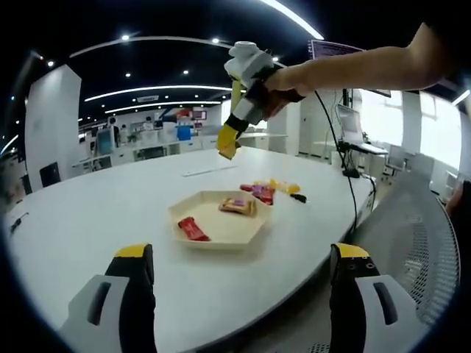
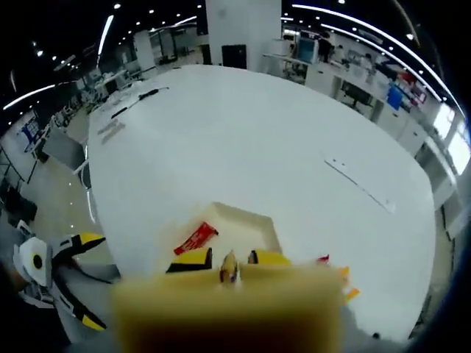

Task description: Place the target food into the container with the food tongs after gripping and lifting it, then release it inside without dropping or visibly crushing the food.

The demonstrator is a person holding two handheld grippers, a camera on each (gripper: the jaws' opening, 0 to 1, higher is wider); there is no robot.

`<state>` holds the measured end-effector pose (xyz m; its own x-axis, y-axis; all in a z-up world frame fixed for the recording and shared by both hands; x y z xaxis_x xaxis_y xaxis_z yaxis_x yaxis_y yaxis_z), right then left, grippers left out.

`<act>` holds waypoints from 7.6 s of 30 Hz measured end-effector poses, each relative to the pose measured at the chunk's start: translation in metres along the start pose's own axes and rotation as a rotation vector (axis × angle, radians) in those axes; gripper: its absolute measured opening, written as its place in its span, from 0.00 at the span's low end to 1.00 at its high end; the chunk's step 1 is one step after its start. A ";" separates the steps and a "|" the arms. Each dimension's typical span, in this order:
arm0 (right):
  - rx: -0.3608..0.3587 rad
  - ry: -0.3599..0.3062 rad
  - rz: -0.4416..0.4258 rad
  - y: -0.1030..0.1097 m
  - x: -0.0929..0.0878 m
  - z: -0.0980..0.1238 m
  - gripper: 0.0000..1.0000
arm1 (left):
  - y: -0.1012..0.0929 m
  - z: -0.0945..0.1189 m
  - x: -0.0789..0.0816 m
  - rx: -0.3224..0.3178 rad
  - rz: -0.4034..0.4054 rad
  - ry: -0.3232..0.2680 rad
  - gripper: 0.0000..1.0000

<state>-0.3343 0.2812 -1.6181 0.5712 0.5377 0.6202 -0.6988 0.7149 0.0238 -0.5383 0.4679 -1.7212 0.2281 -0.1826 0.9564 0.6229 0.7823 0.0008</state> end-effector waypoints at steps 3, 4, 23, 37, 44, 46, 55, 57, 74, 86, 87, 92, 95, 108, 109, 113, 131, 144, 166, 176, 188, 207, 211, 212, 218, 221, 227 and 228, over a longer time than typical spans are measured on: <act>-0.001 -0.002 0.019 0.002 0.001 -0.002 0.24 | 0.000 0.000 -0.001 -0.002 0.001 0.020 0.93; 0.003 0.010 0.020 0.002 -0.001 -0.002 0.24 | 0.000 0.000 -0.001 -0.003 0.003 0.019 0.93; -0.049 0.048 -0.059 -0.037 -0.046 0.017 0.27 | 0.001 0.000 0.001 0.014 -0.014 -0.004 0.97; -0.144 0.110 -0.272 -0.085 -0.134 0.041 0.27 | 0.001 0.000 0.000 0.009 -0.015 0.007 0.96; -0.177 0.138 -0.348 -0.097 -0.165 0.039 0.27 | 0.000 0.000 -0.001 0.004 -0.014 0.015 0.96; -0.179 0.145 -0.361 -0.100 -0.171 0.037 0.28 | 0.000 0.000 -0.001 0.002 -0.014 0.018 0.96; -0.196 0.158 -0.418 -0.111 -0.195 0.023 0.28 | -0.001 -0.001 -0.002 -0.005 -0.013 0.040 0.95; -0.197 0.161 -0.431 -0.112 -0.200 0.019 0.28 | 0.000 -0.001 -0.002 -0.004 -0.012 0.043 0.95; -0.218 0.129 -0.395 -0.117 -0.218 0.001 0.29 | -0.001 -0.002 -0.004 -0.006 -0.008 0.077 0.91; -0.221 0.138 -0.357 -0.116 -0.216 -0.002 0.27 | -0.001 -0.002 -0.004 -0.003 -0.005 0.077 0.89; -0.224 0.135 -0.364 -0.116 -0.216 -0.002 0.26 | -0.001 -0.002 -0.004 -0.003 -0.004 0.079 0.88; -0.234 0.124 -0.418 -0.116 -0.217 -0.001 0.23 | -0.001 -0.002 -0.005 -0.006 -0.002 0.090 0.87; -0.249 0.135 -0.412 -0.115 -0.214 -0.003 0.21 | -0.001 -0.002 -0.005 -0.004 -0.001 0.096 0.87; -0.282 0.161 -0.411 -0.115 -0.211 -0.005 0.20 | -0.002 -0.002 -0.006 -0.008 0.001 0.106 0.87; -0.279 0.159 -0.419 -0.116 -0.211 -0.004 0.20 | -0.002 -0.002 -0.006 -0.008 0.001 0.105 0.86; -0.278 0.154 -0.428 -0.116 -0.211 -0.003 0.19 | -0.001 -0.002 -0.006 -0.009 0.001 0.109 0.86; -0.277 0.154 -0.407 -0.113 -0.206 0.005 0.19 | -0.001 -0.001 -0.006 -0.007 0.000 0.110 0.85; -0.280 0.117 -0.415 -0.112 -0.176 0.028 0.20 | -0.001 -0.001 -0.005 -0.006 -0.003 0.097 0.87; -0.272 0.029 -0.341 -0.088 -0.109 0.049 0.20 | -0.001 -0.001 -0.004 -0.009 -0.004 0.072 0.89; -0.233 -0.004 -0.298 -0.067 -0.078 0.042 0.20 | -0.001 -0.001 -0.004 -0.009 -0.003 0.065 0.89; -0.167 -0.023 -0.213 -0.030 -0.031 0.017 0.20 | -0.001 -0.001 -0.004 -0.011 -0.002 0.072 0.89; -0.108 -0.085 -0.126 -0.003 -0.010 0.000 0.30 | -0.001 0.000 -0.004 -0.009 0.002 0.069 0.88; -0.107 -0.081 -0.142 -0.006 -0.016 0.000 0.30 | -0.001 -0.001 -0.005 -0.010 0.003 0.071 0.88; -0.107 -0.078 -0.144 -0.007 -0.018 0.000 0.30 | -0.001 -0.001 -0.005 -0.010 0.003 0.070 0.88; -0.114 -0.059 -0.172 -0.019 -0.031 0.005 0.30 | -0.001 0.000 -0.004 -0.010 0.004 0.074 0.87; -0.132 -0.053 -0.183 -0.031 -0.041 0.011 0.30 | -0.001 0.000 -0.004 -0.011 0.009 0.072 0.87; -0.160 -0.034 -0.237 -0.054 -0.061 0.020 0.31 | -0.002 0.000 -0.005 -0.017 0.006 0.080 0.86; -0.169 -0.031 -0.247 -0.059 -0.066 0.021 0.31 | -0.002 -0.001 -0.005 -0.018 0.007 0.082 0.86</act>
<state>-0.3398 0.1943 -1.6441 0.6996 0.3264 0.6356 -0.4574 0.8880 0.0475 -0.5400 0.4672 -1.7260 0.2920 -0.2261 0.9293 0.6346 0.7727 -0.0114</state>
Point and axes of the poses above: the point that each gripper's makers call its tool centre point, and the gripper's own axes: z roughly backward along the fingers, y roughly to its left, x roughly out of its top, the point moved 10 cm from there along z, roughly backward along the fingers
